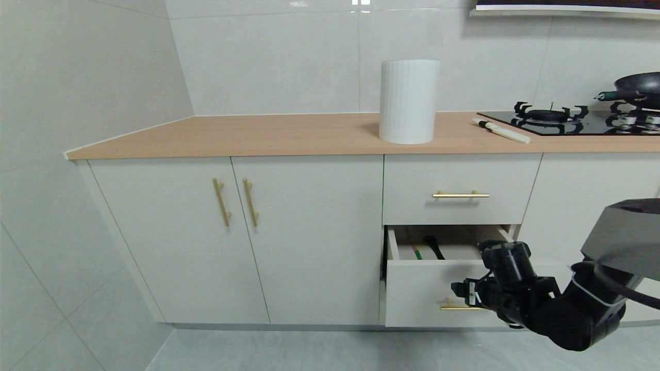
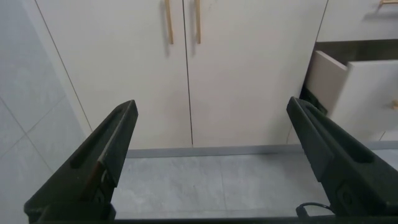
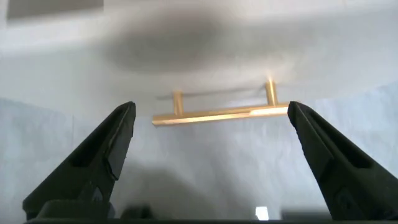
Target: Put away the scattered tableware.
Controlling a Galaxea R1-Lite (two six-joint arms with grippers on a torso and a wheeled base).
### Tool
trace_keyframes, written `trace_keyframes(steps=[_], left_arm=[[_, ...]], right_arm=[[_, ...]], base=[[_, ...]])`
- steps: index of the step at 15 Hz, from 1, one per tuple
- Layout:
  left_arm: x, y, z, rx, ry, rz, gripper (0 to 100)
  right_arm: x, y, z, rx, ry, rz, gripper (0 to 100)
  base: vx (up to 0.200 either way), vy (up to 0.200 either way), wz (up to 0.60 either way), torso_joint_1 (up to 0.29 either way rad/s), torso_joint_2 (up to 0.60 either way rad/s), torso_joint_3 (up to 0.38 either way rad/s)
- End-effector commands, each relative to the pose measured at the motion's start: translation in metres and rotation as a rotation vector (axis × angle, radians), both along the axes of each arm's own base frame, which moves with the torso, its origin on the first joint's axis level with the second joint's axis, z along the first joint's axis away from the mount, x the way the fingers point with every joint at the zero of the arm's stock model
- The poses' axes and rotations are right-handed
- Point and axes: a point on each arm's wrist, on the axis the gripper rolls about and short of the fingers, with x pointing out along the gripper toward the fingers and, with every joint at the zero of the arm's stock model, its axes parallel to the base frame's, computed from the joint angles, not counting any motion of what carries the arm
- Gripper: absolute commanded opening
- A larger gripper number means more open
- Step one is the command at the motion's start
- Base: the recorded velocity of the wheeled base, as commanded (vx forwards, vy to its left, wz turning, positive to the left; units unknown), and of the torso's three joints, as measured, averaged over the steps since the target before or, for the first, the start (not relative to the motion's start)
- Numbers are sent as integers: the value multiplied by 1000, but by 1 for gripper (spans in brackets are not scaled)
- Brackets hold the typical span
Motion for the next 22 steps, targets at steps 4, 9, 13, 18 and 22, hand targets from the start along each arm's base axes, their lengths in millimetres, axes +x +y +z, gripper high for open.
trace_keyframes(steps=[4,9,13,18,22], left_arm=[[0,0,0,0,1,0,100],[0,0,0,0,1,0,100],[0,0,0,0,1,0,100],[0,0,0,0,1,0,100],[0,0,0,0,1,0,100]], right_arm=[[47,-20,-43,-52,-97,24,100],[86,-26,-41,-28,-196,20,100],[110,-32,-49,-20,-243,-8,100],[135,-43,-58,21,-292,-66,100],[149,-50,-57,73,-318,-114,100]], base=[[0,0,0,0,0,0],[0,0,0,0,0,0],[0,0,0,0,0,0],[0,0,0,0,0,0],[0,0,0,0,0,0]])
